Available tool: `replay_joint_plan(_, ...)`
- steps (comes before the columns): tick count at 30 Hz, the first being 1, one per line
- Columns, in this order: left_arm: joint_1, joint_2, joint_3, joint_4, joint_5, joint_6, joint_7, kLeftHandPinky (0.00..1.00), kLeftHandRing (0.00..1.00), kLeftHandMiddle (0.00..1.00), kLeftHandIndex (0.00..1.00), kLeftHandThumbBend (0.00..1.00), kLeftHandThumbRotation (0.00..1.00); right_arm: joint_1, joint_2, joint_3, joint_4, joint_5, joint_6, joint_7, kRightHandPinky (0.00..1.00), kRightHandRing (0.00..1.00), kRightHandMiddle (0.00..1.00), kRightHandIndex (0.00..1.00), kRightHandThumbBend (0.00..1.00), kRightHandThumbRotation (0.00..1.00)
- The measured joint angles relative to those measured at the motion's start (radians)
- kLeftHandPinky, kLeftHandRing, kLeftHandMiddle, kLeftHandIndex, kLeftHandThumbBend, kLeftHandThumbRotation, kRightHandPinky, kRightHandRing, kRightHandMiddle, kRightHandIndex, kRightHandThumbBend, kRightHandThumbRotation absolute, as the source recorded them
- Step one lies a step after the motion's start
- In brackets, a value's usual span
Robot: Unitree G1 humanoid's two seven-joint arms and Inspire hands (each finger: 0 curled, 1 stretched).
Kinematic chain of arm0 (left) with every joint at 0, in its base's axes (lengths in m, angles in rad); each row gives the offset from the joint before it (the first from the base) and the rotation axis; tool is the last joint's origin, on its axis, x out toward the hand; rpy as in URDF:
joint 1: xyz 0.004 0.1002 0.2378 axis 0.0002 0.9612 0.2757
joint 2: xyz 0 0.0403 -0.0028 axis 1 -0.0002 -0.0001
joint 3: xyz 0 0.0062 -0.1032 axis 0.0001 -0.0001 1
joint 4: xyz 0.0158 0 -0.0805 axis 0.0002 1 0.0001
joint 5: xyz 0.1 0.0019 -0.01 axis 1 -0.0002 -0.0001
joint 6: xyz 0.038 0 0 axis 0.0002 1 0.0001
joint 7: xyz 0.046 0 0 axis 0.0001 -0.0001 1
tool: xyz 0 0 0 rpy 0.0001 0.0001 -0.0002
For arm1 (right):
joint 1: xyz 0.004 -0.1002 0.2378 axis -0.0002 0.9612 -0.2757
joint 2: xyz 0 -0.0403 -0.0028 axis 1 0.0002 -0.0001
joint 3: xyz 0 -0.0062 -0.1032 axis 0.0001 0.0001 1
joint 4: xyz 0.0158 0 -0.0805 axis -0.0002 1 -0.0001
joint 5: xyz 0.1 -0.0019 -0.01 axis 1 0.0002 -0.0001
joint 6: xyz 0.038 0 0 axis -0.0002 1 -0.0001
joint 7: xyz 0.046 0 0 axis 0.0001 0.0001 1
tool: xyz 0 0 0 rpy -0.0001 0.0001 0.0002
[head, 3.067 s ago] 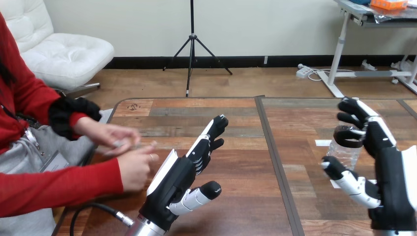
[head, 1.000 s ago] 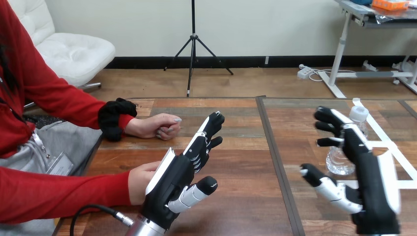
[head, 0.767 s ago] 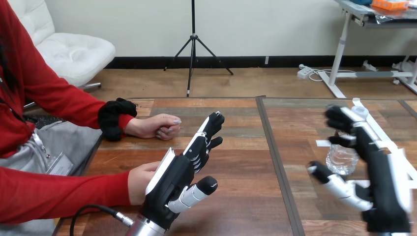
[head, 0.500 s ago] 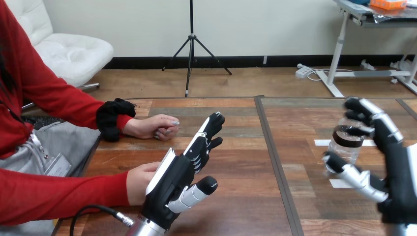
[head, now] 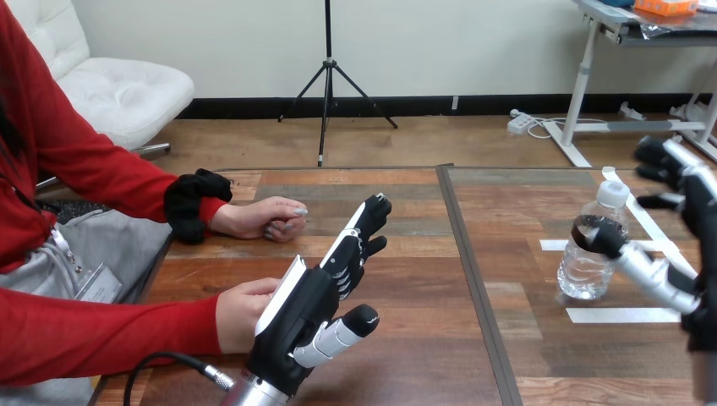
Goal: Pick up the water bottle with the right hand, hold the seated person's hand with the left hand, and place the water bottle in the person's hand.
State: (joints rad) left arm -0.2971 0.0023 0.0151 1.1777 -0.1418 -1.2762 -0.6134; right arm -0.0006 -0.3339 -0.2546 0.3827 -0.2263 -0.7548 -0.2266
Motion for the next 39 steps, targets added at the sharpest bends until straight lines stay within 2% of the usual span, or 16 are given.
replay_joint_plan(9,0.0,-0.002,0.0,0.0,-0.001,0.0,-0.015,0.96,1.0,1.0,1.0,1.0,0.85,-0.059,-0.027,-0.004,0.021,0.047,0.082,0.026,0.71,0.85,0.84,0.86,1.0,0.6)
replay_joint_plan(20,0.0,-0.003,0.0,0.0,-0.005,0.002,-0.023,0.97,1.0,1.0,1.0,1.0,0.85,-0.133,-0.029,-0.004,0.076,0.071,0.184,0.038,0.78,0.89,0.86,0.88,1.0,0.57)
replay_joint_plan(30,0.0,-0.005,0.001,0.0,-0.011,0.002,-0.04,0.97,1.0,1.0,1.0,1.0,0.85,-0.213,-0.037,0.006,0.208,0.065,0.218,0.043,0.82,0.91,0.88,0.9,1.0,0.56)
replay_joint_plan(39,0.0,-0.007,0.003,0.0,-0.023,0.003,-0.054,0.97,1.0,1.0,1.0,1.0,0.85,-0.287,-0.069,0.024,0.359,0.045,0.234,0.039,0.84,0.92,0.89,0.92,1.0,0.58)
